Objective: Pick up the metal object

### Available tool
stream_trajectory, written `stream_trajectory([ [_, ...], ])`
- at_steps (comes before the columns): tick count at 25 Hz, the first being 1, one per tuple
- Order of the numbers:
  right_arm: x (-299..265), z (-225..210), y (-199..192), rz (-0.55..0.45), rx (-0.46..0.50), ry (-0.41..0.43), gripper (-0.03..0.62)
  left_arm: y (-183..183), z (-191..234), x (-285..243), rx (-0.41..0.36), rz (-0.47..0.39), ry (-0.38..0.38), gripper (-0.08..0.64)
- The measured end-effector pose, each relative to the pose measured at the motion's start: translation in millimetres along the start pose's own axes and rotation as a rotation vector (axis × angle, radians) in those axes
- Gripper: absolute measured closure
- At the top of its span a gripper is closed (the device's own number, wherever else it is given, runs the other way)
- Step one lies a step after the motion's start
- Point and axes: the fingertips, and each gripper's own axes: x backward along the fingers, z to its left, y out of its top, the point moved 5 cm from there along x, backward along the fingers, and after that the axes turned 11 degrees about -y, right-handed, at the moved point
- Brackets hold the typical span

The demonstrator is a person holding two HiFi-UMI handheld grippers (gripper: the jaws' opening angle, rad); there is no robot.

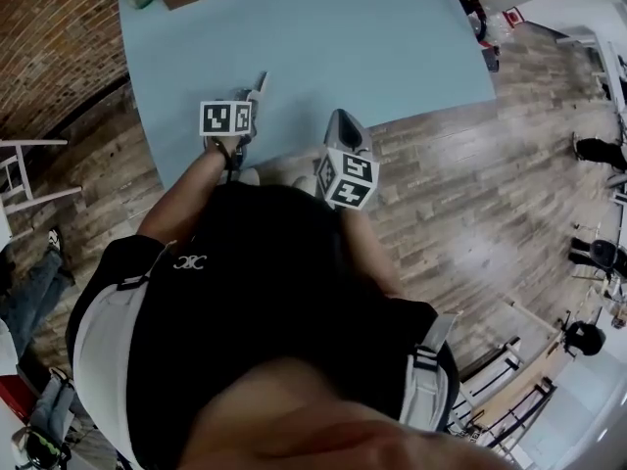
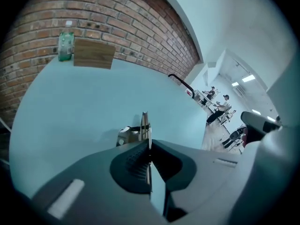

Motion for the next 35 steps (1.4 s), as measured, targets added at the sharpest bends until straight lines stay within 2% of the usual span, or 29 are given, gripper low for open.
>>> stream_trajectory([
  [3,-6,0,2,-0.005,-0.001,0.026,0.577,12,-9,11,-0.069,-0.066,0.054,0.557],
  [6,-10,3,8,-0.028,-0.009,0.06,0.578,32,-28,29,-0.17,-0.151,0.117,0.557],
  [13,-15,1,33,-0.121,-0.058,0.114,0.578,80,-94,72,-0.295,-0.364,0.129,0.558],
  [16,-14,-1,45,-0.165,-0.071,0.133,0.58,91,-112,87,-0.343,-0.422,0.15,0.558],
  [22,-9,0,53,-0.188,-0.029,0.189,0.581,98,-133,100,-0.397,-0.454,0.165,0.558],
  [27,-6,-4,53,-0.191,-0.026,0.169,0.58,101,-143,102,-0.405,-0.468,0.157,0.558],
  [35,-2,-12,45,-0.172,-0.033,0.145,0.58,94,-145,92,-0.377,-0.438,0.131,0.558],
])
